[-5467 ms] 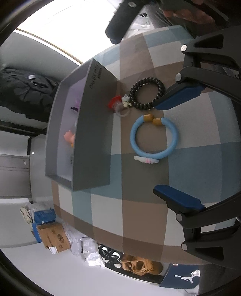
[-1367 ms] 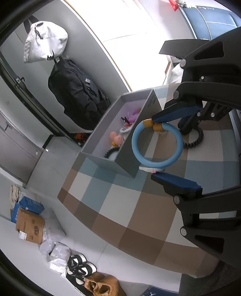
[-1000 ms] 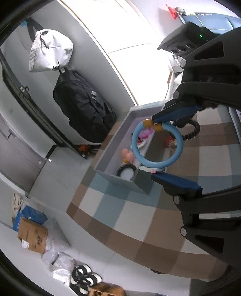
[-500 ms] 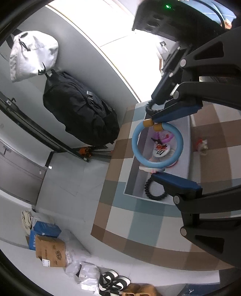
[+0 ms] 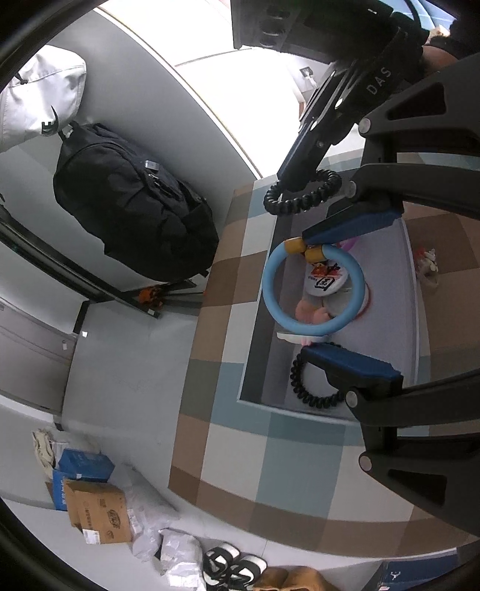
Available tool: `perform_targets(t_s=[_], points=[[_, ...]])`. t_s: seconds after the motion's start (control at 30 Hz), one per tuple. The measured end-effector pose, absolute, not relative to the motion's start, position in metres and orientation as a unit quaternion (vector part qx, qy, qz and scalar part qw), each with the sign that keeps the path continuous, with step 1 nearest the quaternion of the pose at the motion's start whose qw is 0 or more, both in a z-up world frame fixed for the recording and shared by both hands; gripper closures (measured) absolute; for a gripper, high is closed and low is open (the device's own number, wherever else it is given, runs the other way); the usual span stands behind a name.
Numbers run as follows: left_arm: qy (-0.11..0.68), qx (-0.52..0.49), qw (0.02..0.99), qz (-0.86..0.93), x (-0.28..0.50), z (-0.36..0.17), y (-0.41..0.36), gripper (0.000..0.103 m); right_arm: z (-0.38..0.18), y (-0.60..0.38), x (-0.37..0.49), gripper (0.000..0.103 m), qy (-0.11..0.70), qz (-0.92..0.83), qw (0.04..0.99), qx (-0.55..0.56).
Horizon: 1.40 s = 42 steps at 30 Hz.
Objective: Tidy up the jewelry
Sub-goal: 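Lower both grippers into the box and open them to release, then withdraw both grippers from the box toward the small red-and-white charms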
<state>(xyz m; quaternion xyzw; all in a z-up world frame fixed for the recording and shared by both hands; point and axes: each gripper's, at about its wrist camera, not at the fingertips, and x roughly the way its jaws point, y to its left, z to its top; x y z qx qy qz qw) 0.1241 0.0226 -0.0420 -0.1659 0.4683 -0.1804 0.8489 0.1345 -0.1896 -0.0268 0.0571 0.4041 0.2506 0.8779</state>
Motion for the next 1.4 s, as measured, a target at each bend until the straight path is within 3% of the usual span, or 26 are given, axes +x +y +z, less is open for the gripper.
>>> perform_targets(t_s=[0.63, 0.67, 0.73, 0.77, 0.8, 0.97, 1.13, 1.2, 1.33, 1.4], points=[[0.464, -0.160, 0.849, -0.195, 0.126, -0.033, 0.010, 0.052, -0.026, -0.189, 0.129, 0.091, 0.392, 0.252, 0.883, 0.057], [0.461, -0.158, 0.851, -0.194, 0.125, -0.032, 0.009, 0.050, -0.025, -0.190, 0.129, 0.087, 0.391, 0.250, 0.884, 0.057], [0.454, -0.156, 0.857, -0.187, 0.124, -0.031, 0.009, 0.026, -0.026, -0.195, 0.129, 0.073, 0.393, 0.245, 0.883, 0.070], [0.449, -0.155, 0.861, -0.184, 0.122, -0.030, 0.010, 0.023, -0.026, -0.197, 0.128, 0.068, 0.393, 0.247, 0.882, 0.077], [0.441, -0.155, 0.865, -0.184, 0.121, -0.028, 0.010, 0.023, -0.025, -0.199, 0.127, 0.059, 0.391, 0.246, 0.883, 0.080], [0.429, -0.143, 0.872, -0.186, 0.117, -0.024, 0.008, 0.023, -0.015, -0.205, 0.118, 0.036, 0.365, 0.242, 0.895, 0.081], [0.419, -0.143, 0.881, -0.169, 0.112, -0.022, 0.013, 0.023, -0.016, -0.210, 0.117, 0.031, 0.366, 0.237, 0.895, 0.093], [0.412, -0.141, 0.885, -0.163, 0.109, -0.021, 0.015, 0.023, -0.016, -0.213, 0.116, 0.021, 0.367, 0.233, 0.895, 0.097], [0.386, -0.127, 0.903, -0.137, 0.099, -0.015, 0.019, 0.023, -0.015, -0.218, 0.111, 0.016, 0.362, 0.229, 0.898, 0.105], [0.377, -0.125, 0.909, -0.124, 0.092, -0.015, 0.020, 0.023, -0.015, -0.221, 0.107, 0.009, 0.359, 0.226, 0.899, 0.107]])
